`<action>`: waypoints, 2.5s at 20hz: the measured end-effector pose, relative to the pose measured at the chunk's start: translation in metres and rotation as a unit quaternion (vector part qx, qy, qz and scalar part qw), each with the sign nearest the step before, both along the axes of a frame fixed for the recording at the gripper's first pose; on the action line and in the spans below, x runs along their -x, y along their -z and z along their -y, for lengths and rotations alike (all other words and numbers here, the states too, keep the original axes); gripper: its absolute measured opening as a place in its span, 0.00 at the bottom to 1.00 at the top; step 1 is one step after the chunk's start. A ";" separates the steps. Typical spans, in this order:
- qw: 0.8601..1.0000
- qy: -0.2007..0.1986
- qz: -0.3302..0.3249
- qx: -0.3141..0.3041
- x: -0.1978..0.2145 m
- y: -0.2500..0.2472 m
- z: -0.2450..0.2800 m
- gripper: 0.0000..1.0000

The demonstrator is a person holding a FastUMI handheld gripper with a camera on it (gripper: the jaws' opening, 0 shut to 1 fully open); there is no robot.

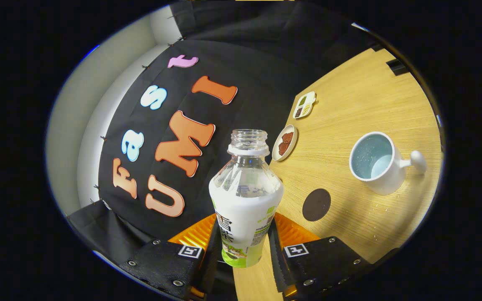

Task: Take the bottle from table, then pour the juice into the cup, finally place the bottle on the coaster

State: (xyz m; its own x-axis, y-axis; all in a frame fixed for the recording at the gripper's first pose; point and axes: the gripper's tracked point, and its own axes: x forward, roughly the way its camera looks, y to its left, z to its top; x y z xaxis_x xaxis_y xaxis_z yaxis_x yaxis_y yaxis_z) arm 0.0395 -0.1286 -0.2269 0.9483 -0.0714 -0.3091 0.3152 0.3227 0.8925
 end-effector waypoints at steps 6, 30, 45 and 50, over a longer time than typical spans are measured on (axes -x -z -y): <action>0.998 0.024 0.000 -0.055 -0.002 0.001 0.006 0.57; 0.977 0.079 -0.014 -0.199 -0.005 0.017 0.019 0.56; 0.964 0.090 -0.021 -0.251 -0.007 0.023 0.018 0.56; 0.960 0.090 -0.020 -0.263 -0.006 0.022 0.018 0.57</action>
